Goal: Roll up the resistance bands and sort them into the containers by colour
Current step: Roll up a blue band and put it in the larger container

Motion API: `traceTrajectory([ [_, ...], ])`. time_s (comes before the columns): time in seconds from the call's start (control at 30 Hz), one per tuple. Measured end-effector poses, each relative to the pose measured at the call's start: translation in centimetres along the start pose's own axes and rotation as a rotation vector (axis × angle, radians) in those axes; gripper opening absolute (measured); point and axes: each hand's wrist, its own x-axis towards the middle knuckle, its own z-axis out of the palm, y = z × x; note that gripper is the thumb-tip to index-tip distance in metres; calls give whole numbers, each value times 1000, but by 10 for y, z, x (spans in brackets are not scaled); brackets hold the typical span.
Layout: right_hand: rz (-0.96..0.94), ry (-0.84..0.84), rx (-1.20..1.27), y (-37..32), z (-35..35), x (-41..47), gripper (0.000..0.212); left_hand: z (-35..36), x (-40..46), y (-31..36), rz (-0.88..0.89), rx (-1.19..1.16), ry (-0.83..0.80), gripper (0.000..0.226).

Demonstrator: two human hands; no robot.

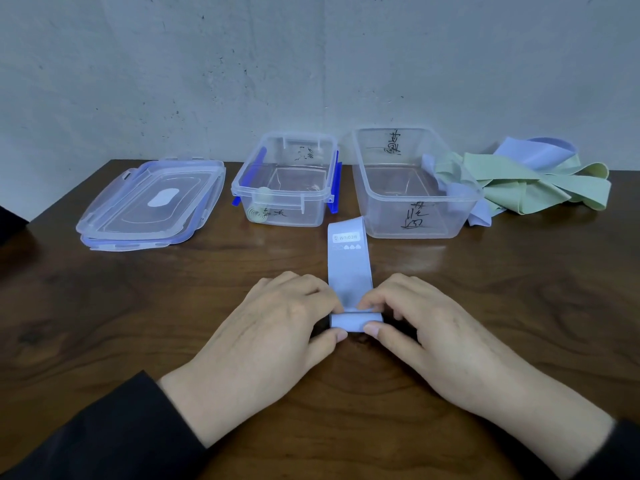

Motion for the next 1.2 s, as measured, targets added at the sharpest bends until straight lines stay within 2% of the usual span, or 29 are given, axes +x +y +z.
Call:
traceTrajectory([
  [0.27, 28, -7, -7, 0, 0, 3, 19, -2, 0, 2, -22, -35, -11, 32],
  [0.53, 13, -25, -19, 1, 1, 3, 30, -3, 2, 2, -23, -27, -11, 20],
  [0.67, 42, -2, 8, 0, 0, 4, 19, -1, 2, 2, -28, -21, -3, 22],
  [0.77, 41, 0, -2, 0, 1, 4, 21, -2, 2, 1, -30, -17, -18, 32],
  [0.9, 48, -4, 5, 0, 0, 3, 23, -3, 2, 1, -20, -27, -26, 22],
  [1.0, 55, -3, 7, 0, 0, 3, 25, 0, 2, 0, -26, -21, -9, 25],
  [1.1, 61, -3, 21, 0, -1, 3, 16, 2, 2, -2, -25, -18, 0, 35],
  [1.2, 53, -3, 20, 0, -1, 3, 14, 1, 2, -3, -35, -21, -26, 34],
])
